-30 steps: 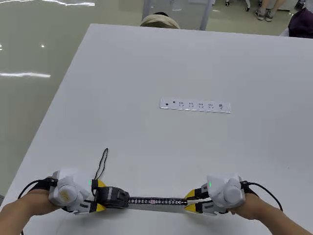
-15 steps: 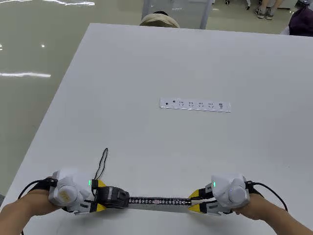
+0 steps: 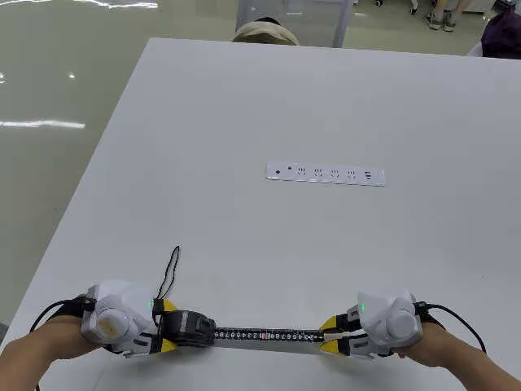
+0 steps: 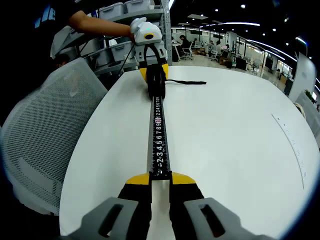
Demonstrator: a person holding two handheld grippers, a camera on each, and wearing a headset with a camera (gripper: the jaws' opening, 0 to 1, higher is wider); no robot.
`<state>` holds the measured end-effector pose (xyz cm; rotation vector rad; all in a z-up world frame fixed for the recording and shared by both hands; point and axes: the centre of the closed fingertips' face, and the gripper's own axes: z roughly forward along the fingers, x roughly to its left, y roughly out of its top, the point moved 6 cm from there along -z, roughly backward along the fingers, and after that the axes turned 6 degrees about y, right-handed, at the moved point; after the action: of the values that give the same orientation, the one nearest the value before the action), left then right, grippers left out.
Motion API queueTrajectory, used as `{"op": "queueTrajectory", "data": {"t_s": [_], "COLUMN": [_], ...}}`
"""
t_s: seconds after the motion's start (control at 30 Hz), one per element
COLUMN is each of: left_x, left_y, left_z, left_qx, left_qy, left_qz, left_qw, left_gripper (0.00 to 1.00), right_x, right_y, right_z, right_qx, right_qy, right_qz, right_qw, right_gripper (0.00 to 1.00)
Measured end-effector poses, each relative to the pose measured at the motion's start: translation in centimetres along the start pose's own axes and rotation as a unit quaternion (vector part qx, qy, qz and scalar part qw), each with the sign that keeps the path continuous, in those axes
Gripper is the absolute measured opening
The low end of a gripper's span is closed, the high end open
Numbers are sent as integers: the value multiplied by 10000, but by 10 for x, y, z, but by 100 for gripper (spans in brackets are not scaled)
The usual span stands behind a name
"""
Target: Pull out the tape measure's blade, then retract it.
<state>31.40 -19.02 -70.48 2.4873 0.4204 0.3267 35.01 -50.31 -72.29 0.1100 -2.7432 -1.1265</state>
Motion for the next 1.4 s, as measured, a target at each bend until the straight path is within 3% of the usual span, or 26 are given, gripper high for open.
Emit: {"op": "queueTrajectory", "data": {"t_s": [1.4], "left_x": [0], "left_y": [0], "left_z": [1], "left_qx": [16], "left_qy": [-16], "left_qz": [9], "left_qw": [10000], "left_gripper": [27], "right_x": [0], "right_y": [-25], "right_z": [-25], "right_qx": [152], "right_qy": [-96], "right_qz": [174], "right_qw": [9997], "right_gripper": [10]}}
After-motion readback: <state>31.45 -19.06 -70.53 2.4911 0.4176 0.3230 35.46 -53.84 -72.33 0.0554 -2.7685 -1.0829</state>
